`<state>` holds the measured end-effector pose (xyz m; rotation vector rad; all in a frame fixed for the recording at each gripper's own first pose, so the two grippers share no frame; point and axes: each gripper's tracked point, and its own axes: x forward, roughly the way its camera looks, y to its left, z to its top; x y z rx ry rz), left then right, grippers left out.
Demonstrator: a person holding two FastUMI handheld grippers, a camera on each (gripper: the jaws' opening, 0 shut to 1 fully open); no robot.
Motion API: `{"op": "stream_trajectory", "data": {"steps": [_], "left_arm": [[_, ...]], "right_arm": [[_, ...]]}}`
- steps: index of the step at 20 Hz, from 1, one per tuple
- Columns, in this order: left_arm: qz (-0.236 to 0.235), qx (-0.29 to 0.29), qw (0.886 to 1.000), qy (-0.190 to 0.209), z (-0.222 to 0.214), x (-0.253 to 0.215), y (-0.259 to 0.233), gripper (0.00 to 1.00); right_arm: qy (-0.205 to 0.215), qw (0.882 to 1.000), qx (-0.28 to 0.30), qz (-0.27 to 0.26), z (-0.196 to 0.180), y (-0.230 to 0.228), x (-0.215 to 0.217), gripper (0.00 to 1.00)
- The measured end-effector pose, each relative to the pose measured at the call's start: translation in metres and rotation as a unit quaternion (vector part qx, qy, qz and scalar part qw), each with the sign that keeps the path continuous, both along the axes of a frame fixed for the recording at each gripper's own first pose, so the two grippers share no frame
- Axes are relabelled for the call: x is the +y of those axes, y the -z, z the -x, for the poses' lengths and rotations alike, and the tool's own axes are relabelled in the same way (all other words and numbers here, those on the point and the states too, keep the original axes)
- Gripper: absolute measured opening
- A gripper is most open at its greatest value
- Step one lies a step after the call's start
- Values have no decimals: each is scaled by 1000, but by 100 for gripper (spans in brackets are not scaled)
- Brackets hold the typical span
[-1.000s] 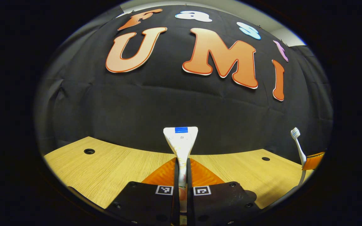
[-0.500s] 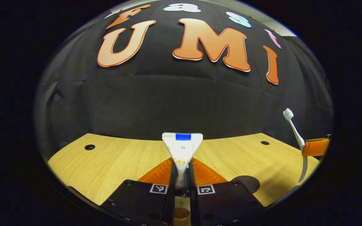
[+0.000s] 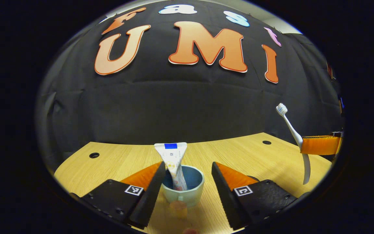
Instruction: Put the toothbrush and toothpaste on the desktop into the cup, then pick up the cup and place it on the coaster on the desktop.
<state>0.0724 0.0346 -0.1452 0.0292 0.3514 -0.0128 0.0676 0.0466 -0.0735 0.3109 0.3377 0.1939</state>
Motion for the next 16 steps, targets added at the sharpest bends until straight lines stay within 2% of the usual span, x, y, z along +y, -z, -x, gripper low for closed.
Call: {"op": "stream_trajectory", "data": {"steps": [3,5,10,16], "left_arm": [[2,-14,1000,-7,16,4,-15,89],[-1,-24,1000,-13,29,9,-26,98],[-11,-49,999,-12,58,19,-52,98],[-1,-57,998,-26,87,38,-53,98]], "right_arm": [[-2,999,-32,-17,-8,-16,8,2],[-3,998,-52,-32,-13,-28,16,2],[-14,994,-94,-48,-26,-50,36,3],[-38,989,-127,-59,-46,-67,71,2]]}}
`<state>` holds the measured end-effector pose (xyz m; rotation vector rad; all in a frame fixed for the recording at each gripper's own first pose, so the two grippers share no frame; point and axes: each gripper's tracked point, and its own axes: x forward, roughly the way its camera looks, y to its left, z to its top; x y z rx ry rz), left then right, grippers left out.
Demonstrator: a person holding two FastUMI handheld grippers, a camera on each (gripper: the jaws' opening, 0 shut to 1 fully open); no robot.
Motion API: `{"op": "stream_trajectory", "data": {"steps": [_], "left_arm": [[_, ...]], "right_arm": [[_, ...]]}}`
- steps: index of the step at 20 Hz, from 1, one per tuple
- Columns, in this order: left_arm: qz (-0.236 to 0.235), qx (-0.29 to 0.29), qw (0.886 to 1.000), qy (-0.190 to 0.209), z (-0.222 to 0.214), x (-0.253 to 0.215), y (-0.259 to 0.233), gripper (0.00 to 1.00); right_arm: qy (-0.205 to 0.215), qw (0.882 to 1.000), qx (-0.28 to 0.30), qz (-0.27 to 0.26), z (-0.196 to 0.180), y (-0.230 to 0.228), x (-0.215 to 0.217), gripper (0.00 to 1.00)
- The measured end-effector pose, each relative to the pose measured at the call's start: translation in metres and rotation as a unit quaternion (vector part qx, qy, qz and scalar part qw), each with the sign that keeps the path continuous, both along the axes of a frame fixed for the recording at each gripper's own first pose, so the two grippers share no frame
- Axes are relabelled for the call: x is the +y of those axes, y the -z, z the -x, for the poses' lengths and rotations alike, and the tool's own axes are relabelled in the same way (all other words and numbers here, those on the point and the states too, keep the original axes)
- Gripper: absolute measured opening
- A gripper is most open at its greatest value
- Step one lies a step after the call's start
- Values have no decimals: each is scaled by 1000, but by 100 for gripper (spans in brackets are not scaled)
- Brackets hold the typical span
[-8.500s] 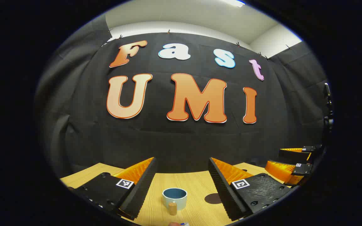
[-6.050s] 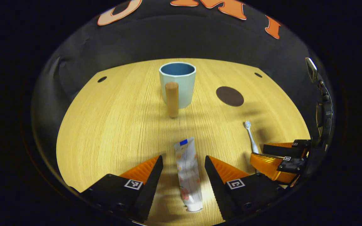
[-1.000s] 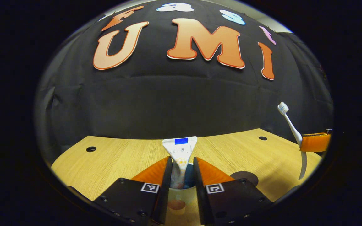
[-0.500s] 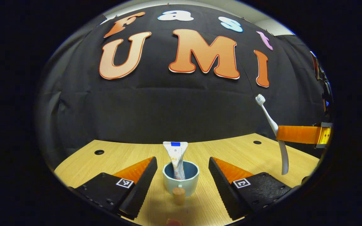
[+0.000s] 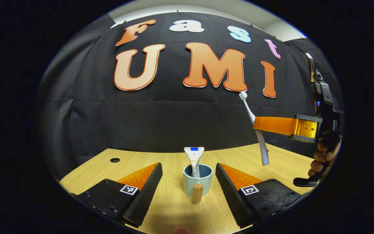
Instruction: Put the toothbrush and toothpaste on the desktop into the cup, then pick up the cup and place it on the coaster on the desktop.
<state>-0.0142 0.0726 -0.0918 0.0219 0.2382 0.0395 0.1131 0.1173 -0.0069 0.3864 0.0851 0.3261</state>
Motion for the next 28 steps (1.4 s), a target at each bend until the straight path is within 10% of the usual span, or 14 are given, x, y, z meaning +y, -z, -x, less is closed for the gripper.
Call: {"op": "stream_trajectory", "data": {"steps": [28], "left_arm": [[39,60,996,-54,16,53,65,98]], "right_arm": [[-20,999,-7,-30,-95,74,70,4]]}}
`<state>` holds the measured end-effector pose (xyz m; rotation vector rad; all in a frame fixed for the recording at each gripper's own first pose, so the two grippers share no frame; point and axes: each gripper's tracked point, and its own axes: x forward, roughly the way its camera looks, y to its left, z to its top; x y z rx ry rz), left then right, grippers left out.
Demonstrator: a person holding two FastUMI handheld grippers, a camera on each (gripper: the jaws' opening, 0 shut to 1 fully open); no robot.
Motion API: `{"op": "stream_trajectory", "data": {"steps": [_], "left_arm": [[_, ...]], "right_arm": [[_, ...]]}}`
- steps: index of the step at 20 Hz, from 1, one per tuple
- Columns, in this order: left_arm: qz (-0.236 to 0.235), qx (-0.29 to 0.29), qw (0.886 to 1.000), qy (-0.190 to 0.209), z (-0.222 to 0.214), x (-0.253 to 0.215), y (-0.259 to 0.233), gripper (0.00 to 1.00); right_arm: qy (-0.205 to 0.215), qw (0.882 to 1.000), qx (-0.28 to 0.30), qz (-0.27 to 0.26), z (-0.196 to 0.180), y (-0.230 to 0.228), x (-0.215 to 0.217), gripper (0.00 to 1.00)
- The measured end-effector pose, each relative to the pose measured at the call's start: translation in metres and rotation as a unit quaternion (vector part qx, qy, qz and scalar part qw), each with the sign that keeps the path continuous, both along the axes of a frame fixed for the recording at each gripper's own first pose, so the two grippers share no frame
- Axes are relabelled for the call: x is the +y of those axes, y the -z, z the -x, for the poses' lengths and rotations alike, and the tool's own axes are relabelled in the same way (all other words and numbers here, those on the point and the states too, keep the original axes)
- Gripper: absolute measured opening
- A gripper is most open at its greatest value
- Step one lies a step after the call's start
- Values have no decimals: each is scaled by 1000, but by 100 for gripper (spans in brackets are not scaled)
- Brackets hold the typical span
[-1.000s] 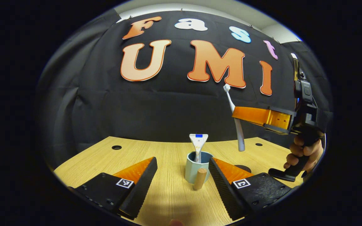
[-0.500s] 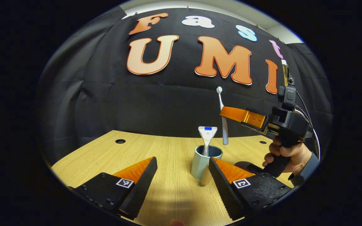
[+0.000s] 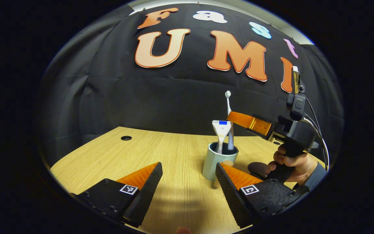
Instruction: Put the toothbrush and toothpaste on the desktop into the cup, then pick up the cup and place it on the coaster on the desktop.
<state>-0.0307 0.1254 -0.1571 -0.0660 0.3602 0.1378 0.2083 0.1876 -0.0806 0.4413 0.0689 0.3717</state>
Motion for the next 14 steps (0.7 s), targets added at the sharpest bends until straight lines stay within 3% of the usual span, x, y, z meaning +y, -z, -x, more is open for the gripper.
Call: {"op": "stream_trajectory", "data": {"steps": [5,9,14], "left_arm": [[6,2,1000,0,1,-4,1,98],[8,3,1000,-4,6,-3,1,98],[2,3,1000,-5,5,-2,-3,98]], "right_arm": [[-13,999,-14,27,10,-3,3,8],[-15,1000,-3,8,12,-2,-1,7],[-18,1000,8,6,19,-4,-7,17]]}}
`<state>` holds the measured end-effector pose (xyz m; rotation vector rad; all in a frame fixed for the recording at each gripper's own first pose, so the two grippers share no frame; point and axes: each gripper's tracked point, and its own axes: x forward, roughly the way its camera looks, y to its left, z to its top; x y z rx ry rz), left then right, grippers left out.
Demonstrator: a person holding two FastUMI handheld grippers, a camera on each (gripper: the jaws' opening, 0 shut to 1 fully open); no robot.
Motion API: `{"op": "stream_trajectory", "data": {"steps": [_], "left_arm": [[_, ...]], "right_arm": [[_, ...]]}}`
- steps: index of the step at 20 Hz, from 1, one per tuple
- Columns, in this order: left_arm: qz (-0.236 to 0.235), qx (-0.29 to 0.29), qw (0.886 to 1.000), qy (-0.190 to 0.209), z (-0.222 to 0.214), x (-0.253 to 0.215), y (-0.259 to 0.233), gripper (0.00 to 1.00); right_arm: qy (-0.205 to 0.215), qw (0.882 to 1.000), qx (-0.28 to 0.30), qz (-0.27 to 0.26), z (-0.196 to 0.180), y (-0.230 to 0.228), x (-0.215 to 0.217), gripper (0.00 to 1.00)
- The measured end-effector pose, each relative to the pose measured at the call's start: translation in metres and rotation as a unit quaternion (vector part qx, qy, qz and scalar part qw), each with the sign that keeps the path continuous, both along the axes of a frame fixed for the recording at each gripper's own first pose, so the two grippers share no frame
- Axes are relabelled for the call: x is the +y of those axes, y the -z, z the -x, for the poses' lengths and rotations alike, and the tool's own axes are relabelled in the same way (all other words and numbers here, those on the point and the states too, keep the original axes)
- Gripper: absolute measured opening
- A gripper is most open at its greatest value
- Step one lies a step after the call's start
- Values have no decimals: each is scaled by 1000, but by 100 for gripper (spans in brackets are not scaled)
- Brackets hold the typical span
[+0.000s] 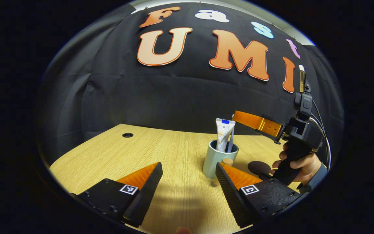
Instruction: Put the toothbrush and toothpaste on the desktop into the cup, then pick up the cup and place it on the coaster on the desktop.
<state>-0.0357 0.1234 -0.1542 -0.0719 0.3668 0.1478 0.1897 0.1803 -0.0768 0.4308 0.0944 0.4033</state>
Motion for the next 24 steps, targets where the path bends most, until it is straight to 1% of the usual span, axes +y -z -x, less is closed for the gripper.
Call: {"op": "stream_trajectory", "data": {"steps": [3,5,6,7,9,10,11,12,13,14,15,17,20,22,24], "left_arm": [[-12,-11,1000,2,-2,-6,-12,98],[-23,-16,1000,8,-4,-13,-20,98],[-30,-17,999,11,-7,-15,-25,98],[-36,-20,999,13,-9,-18,-29,98],[-39,-21,999,21,-17,-26,-36,98],[-37,-21,999,28,-22,-31,-39,98],[-34,-20,999,33,-26,-34,-42,98],[-28,-16,999,41,-32,-39,-45,98],[-18,-10,999,47,-36,-44,-47,98],[-11,-6,999,53,-38,-49,-50,98],[-8,-2,998,56,-41,-52,-53,98],[-2,10,998,67,-50,-61,-57,98],[26,47,995,87,-59,-77,-57,98],[37,78,992,94,-66,-83,-54,98],[37,112,988,98,-72,-88,-48,98]], "right_arm": [[5,1000,-11,9,8,-12,-12,21],[9,1000,-14,23,15,-19,-22,27],[12,999,-16,28,18,-23,-27,32],[14,999,-17,32,22,-26,-32,34],[19,999,-22,39,32,-36,-42,42],[21,998,-26,46,36,-40,-47,50],[27,998,-26,57,40,-44,-54,53],[30,997,-28,68,47,-47,-59,67],[32,996,-30,79,53,-52,-64,64],[33,995,-35,89,60,-58,-68,72],[34,994,-44,97,68,-65,-72,75],[38,991,-57,111,80,-78,-82,83],[48,988,-70,130,100,-94,-95,91],[51,987,-75,134,114,-100,-105,94],[57,985,-80,142,126,-104,-118,95]]}}
